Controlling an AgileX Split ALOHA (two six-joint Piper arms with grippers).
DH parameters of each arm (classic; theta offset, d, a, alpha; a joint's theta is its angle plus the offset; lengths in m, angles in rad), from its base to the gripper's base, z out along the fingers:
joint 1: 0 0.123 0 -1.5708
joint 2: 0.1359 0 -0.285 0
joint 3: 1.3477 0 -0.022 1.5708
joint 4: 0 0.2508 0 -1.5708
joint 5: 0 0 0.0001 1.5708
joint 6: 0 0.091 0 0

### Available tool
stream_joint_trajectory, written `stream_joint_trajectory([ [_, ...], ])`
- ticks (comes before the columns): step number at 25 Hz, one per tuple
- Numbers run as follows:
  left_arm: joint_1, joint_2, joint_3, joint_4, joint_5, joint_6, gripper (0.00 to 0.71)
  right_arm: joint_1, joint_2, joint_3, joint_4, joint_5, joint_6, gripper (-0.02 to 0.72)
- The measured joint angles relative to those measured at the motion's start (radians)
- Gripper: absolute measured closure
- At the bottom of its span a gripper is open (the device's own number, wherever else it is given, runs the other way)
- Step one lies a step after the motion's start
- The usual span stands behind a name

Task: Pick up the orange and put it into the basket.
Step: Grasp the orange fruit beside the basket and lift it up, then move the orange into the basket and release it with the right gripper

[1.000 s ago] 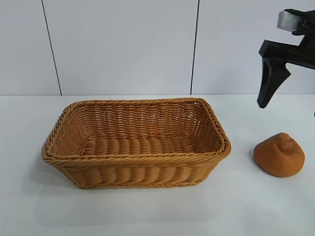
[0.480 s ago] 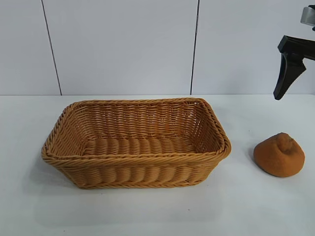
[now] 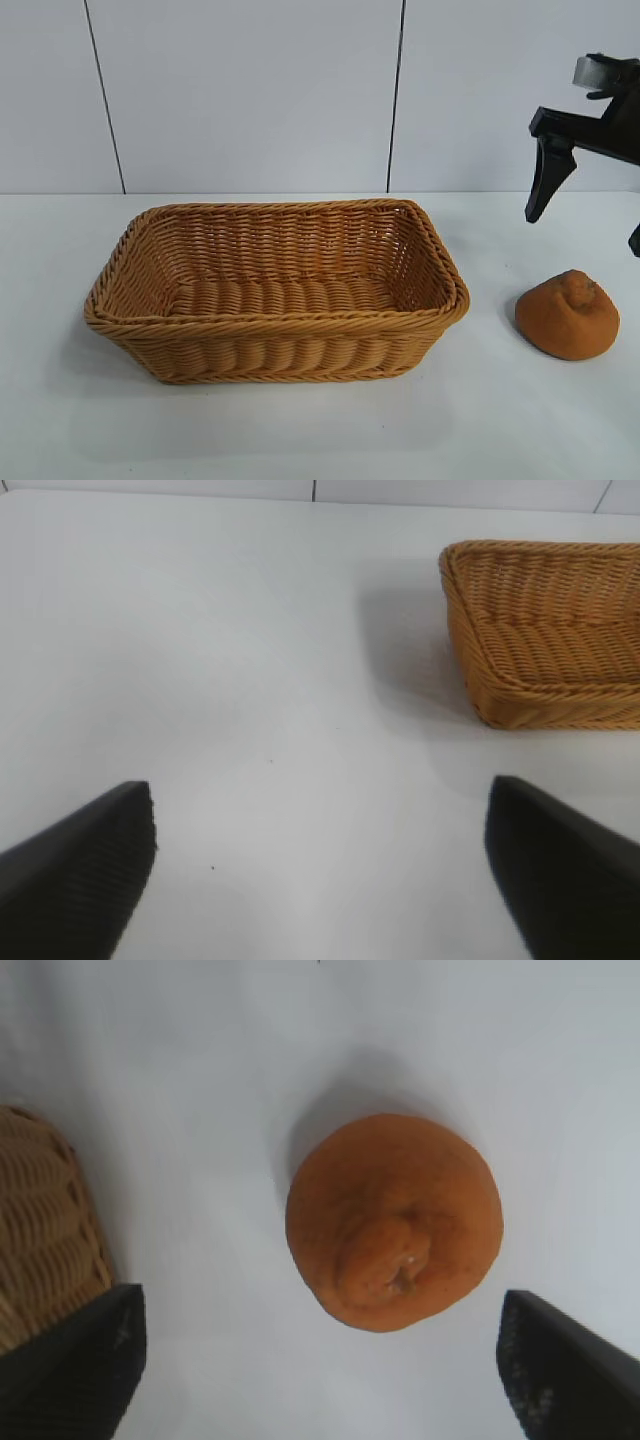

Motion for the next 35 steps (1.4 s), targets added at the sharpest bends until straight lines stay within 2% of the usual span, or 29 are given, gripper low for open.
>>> stream_joint_trajectory([
  [5, 0.0, 0.0, 0.0, 0.0, 0.0, 0.0, 0.071, 0.0, 0.104, -0.001, 0.0, -0.004, 0.0, 0.052],
  [11, 0.0, 0.0, 0.0, 0.0, 0.0, 0.0, 0.071, 0.0, 0.193, -0.001, -0.009, -0.064, 0.0, 0.052],
  [13, 0.0, 0.0, 0.0, 0.0, 0.0, 0.0, 0.071, 0.0, 0.206, -0.003, -0.011, -0.065, 0.0, 0.073],
  [14, 0.0, 0.0, 0.0, 0.0, 0.0, 0.0, 0.071, 0.0, 0.207, -0.004, -0.013, -0.064, 0.0, 0.111],
  [16, 0.0, 0.0, 0.0, 0.0, 0.0, 0.0, 0.071, 0.0, 0.207, -0.006, -0.015, -0.064, 0.0, 0.251],
  [19, 0.0, 0.0, 0.0, 0.0, 0.0, 0.0, 0.071, 0.0, 0.196, -0.006, -0.015, -0.052, 0.0, 0.559],
  [20, 0.0, 0.0, 0.0, 0.0, 0.0, 0.0, 0.071, 0.0, 0.181, -0.006, -0.015, -0.047, -0.002, 0.619],
  [21, 0.0, 0.0, 0.0, 0.0, 0.0, 0.0, 0.071, 0.0, 0.161, -0.006, -0.015, -0.043, -0.004, 0.637],
  [32, 0.0, 0.0, 0.0, 0.0, 0.0, 0.0, 0.071, 0.004, -0.161, -0.006, -0.012, -0.027, -0.012, 0.637],
  [35, 0.0, 0.0, 0.0, 0.0, 0.0, 0.0, 0.071, 0.039, -0.229, -0.006, -0.014, -0.027, -0.012, 0.637],
])
